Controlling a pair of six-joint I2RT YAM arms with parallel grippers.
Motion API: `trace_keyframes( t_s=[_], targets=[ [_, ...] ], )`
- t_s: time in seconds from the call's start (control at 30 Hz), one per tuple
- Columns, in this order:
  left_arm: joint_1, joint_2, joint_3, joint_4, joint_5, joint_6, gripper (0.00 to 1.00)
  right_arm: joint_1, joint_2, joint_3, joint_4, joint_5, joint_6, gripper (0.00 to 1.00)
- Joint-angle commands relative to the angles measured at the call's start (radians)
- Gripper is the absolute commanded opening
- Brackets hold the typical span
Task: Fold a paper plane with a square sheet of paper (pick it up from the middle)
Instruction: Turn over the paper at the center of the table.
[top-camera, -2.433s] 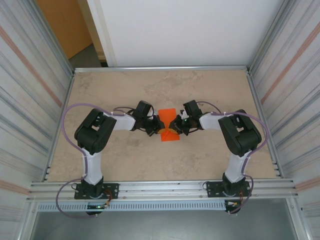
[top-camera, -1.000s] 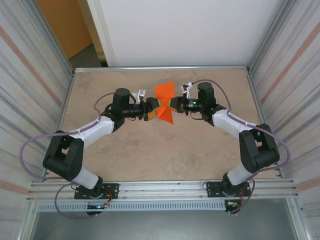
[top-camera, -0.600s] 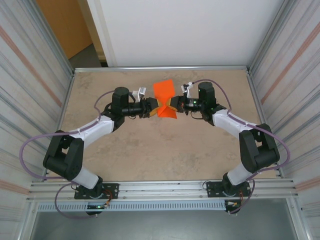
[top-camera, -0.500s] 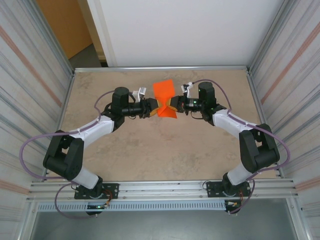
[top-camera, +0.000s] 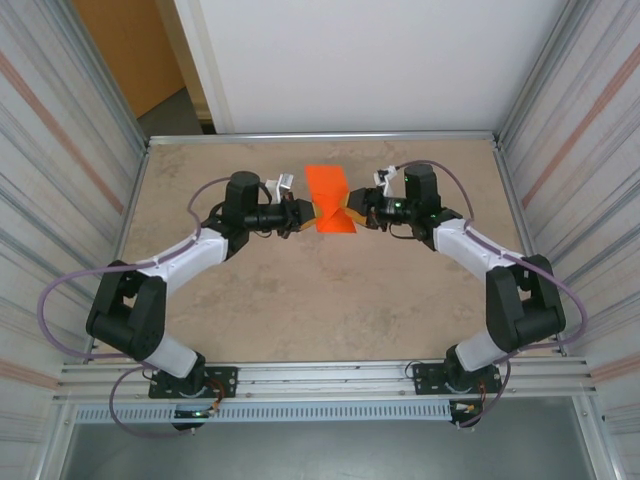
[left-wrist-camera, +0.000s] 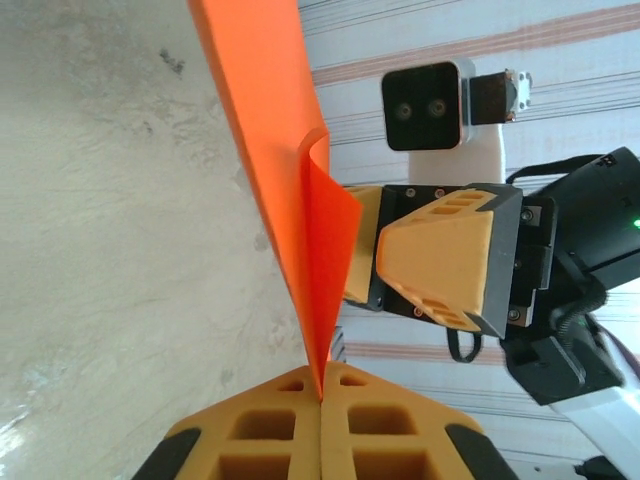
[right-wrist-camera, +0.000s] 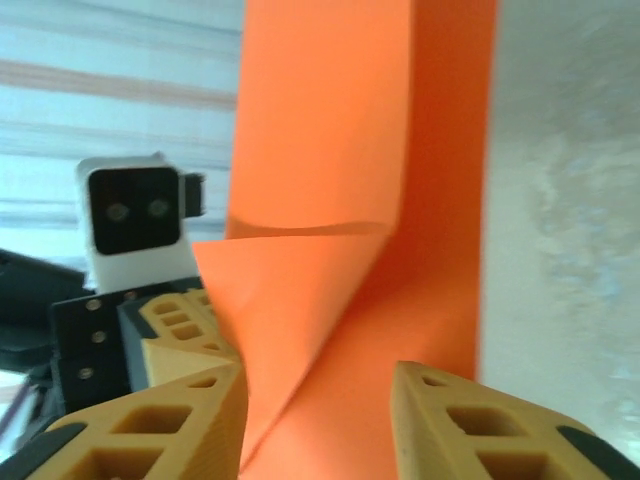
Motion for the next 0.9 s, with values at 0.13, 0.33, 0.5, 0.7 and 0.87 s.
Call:
trace_keyframes(
  t_s=[0.13, 0.33, 0.5, 0.7, 0.87],
  targets=[
    [-0.017, -0.028, 0.203, -0.619, -0.281, 0.359, 0.06, -0.083, -0.096, 0.024, -0.300, 0.200, -0.143, 0.52],
    [-0.099, 0.044, 0.459, -1.080, -0.747, 0.550, 0.04, -0.117, -0.153, 0.018, -0.401, 0.343, -0.189, 0.57],
    [-0.200, 0.176, 0.652, -1.335, -1.130, 0.604, 0.03, -0.129, -0.177, 0.005, -0.428, 0.394, -0.193, 0.58],
    [-0.285, 0.365, 0.809, -1.507, -1.355, 0.579, 0.02, -0.143, -0.189, -0.013, -0.444, 0.431, -0.180, 0.58],
    [-0.315, 0.473, 0.849, -1.503, -1.317, 0.543, 0.04, -0.166, -0.212, -0.043, -0.449, 0.453, -0.167, 0.57]
  ],
)
